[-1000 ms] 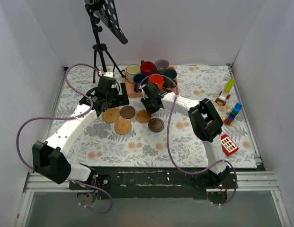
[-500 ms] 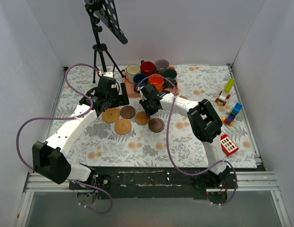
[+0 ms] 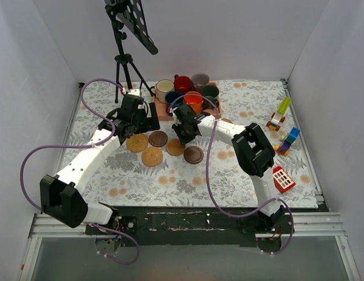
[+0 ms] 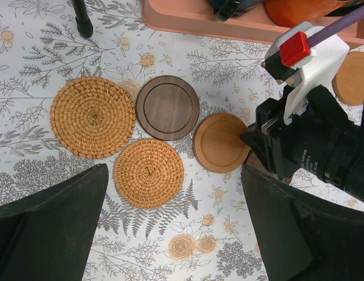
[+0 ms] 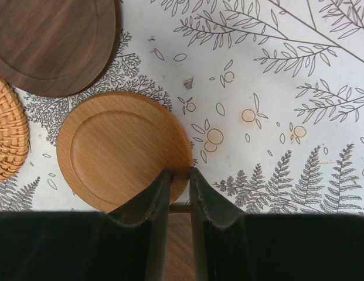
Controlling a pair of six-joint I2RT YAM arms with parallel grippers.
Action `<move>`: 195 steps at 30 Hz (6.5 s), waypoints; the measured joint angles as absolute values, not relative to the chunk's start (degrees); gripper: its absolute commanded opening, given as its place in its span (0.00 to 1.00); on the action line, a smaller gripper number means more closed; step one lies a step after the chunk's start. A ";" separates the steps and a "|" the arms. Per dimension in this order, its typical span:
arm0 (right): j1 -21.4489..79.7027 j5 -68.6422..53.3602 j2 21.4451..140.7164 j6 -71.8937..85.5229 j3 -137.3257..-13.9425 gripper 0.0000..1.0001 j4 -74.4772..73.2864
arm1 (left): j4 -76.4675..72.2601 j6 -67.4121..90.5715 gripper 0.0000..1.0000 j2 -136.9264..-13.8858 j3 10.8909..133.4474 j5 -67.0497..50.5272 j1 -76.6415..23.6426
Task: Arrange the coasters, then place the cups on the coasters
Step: Move the coaster to the center of the board.
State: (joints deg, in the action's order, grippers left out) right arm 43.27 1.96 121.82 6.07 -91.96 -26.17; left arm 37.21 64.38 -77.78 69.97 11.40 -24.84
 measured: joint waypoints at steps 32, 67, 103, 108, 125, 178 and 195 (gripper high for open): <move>44.05 -1.41 122.26 9.28 -92.99 0.25 -28.27 | 37.21 64.38 0.98 -77.78 69.97 11.40 -24.84; 44.42 -1.23 123.92 12.16 -95.59 0.24 -29.69 | 37.28 64.38 0.98 -77.78 69.97 11.46 -24.84; 44.75 -3.64 120.62 11.14 -92.99 0.52 -23.70 | 37.32 64.38 0.98 -77.80 69.97 11.53 -24.84; 44.75 -6.31 116.57 9.72 -91.48 0.61 -20.75 | 37.32 64.38 0.98 -77.80 69.97 11.53 -24.84; 40.58 8.16 95.09 11.25 -67.09 0.54 -25.98 | 37.30 64.45 0.98 -77.80 69.97 11.57 -24.84; 34.41 16.40 114.28 18.31 -81.65 0.04 -28.21 | 37.43 64.97 0.98 -76.27 69.67 13.06 -24.84; 33.41 13.19 119.77 20.12 -89.78 0.03 -28.34 | 37.45 64.58 0.98 -76.27 68.01 13.63 -24.84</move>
State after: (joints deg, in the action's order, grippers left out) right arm 33.41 13.19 119.77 20.12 -89.78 -28.34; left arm 37.45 64.58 -76.27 68.01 13.63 -24.84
